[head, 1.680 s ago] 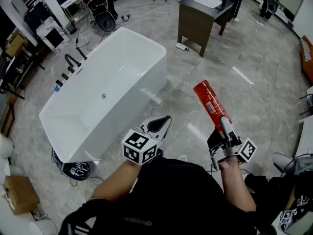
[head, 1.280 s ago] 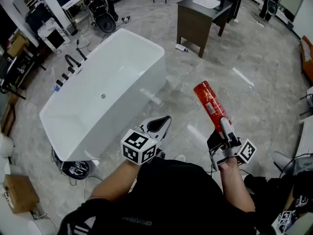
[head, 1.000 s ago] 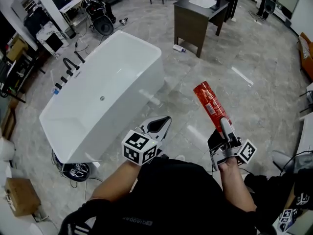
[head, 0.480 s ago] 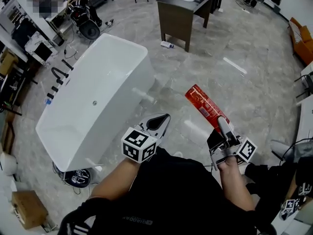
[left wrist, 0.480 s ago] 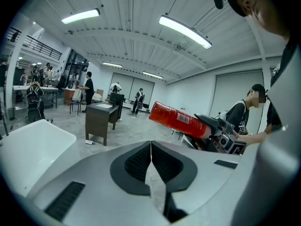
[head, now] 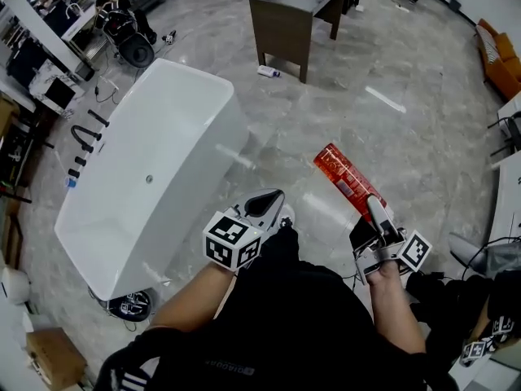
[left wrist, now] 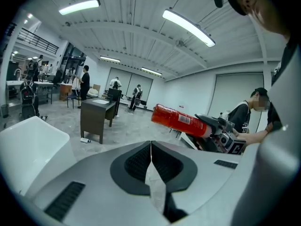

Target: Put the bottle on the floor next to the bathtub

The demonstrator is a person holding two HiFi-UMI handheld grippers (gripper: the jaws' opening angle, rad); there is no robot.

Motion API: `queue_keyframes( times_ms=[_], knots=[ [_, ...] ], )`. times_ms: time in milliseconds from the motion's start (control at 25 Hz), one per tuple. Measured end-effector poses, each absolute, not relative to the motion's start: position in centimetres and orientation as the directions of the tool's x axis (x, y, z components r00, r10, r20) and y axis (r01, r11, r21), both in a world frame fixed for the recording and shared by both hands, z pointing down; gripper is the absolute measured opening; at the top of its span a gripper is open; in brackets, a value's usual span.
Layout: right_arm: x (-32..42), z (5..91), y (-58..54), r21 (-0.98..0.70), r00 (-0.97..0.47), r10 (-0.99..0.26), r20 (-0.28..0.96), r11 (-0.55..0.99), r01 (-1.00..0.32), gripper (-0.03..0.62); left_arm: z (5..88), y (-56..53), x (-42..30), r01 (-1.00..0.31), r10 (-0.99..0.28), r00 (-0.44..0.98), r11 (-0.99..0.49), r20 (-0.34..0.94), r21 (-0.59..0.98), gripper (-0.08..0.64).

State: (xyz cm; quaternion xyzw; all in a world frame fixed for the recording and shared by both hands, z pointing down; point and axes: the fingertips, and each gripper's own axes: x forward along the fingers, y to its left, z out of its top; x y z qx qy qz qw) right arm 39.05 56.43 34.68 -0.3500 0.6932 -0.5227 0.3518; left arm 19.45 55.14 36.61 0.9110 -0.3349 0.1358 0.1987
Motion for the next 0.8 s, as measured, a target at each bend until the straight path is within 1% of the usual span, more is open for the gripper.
queue_keyframes(
  times_ms=[200,520,680,800],
  knots=[
    [40.0,34.2,51.0,-0.971,-0.513,-0.85,-0.119,0.208,-0.12,0.282,36.4,49.3,21.2,-0.653,-0.544,0.749,-0.703,0.378,0.282,0.017],
    [40.7,33.1,41.8,-0.963,-0.545,-0.827,-0.141,0.243,-0.12,0.282,34.9,39.2,22.3,-0.658,-0.571,0.749,-0.702,0.336,0.272,0.017],
    [40.3,32.1,35.1,-0.954,-0.57,-0.801,-0.182,0.284,-0.094,0.282,34.6,32.5,22.1,-0.664,-0.584,0.743,-0.703,0.328,0.254,0.017],
    [39.8,31.8,31.8,-0.943,-0.581,-0.78,-0.231,0.326,-0.064,0.281,35.7,29.2,21.6,-0.678,-0.598,0.733,-0.683,0.323,0.273,0.017]
  ],
)
